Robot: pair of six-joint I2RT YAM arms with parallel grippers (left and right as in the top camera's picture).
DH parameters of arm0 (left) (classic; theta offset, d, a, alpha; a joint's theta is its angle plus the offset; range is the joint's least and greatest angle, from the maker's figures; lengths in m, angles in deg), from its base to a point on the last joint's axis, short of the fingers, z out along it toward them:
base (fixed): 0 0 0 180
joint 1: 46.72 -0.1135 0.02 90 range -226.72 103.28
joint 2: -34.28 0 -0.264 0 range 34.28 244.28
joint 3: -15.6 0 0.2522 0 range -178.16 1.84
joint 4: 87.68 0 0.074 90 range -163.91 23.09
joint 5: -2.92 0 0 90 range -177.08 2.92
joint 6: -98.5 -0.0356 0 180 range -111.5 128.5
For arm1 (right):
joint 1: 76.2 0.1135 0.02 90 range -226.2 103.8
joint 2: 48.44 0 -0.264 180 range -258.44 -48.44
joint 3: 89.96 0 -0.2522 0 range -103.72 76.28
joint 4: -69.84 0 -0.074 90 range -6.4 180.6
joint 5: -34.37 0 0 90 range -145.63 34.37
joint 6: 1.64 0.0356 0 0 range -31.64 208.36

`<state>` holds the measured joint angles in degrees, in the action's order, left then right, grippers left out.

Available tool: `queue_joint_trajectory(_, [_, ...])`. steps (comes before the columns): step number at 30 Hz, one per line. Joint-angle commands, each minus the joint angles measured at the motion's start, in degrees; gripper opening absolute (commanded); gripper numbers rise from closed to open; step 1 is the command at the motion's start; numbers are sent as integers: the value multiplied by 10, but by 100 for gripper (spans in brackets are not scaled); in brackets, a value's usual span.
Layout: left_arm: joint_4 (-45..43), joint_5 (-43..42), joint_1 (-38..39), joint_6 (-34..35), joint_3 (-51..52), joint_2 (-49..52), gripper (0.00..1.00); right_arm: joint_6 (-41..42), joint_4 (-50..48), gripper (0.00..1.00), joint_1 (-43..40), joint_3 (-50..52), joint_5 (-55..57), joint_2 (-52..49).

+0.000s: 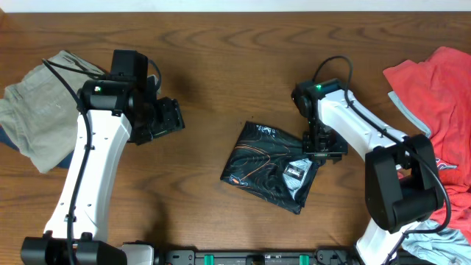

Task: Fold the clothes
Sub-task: 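Grasp the bundle's right corner with the right gripper and adjust it, then grasp the black jersey bundle with the left gripper and lift it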

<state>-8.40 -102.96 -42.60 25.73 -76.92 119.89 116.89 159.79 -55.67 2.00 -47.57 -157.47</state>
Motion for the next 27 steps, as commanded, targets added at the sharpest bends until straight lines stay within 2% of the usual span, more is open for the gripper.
queue_joint_trajectory(1, [-6, -31, -1, -35, 11, 1, 74, -31, 19, 33, 0, -1, -22, 17])
queue_joint_trajectory(5, [-25, -62, 10, -61, 27, 2, 75, -31, 27, 34, -3, -1, -19, 30])
queue_joint_trajectory(15, [-68, -62, 90, -90, 29, 32, 84, -40, 32, 35, -9, -1, -23, 109])
queue_joint_trajectory(21, [-114, -63, 135, -113, 29, 84, 88, -42, 31, 35, -9, -1, -23, 147])
queue_joint_trajectory(27, [-186, -132, 153, -155, 29, 163, 90, -42, 36, 36, -9, -1, -23, 159])
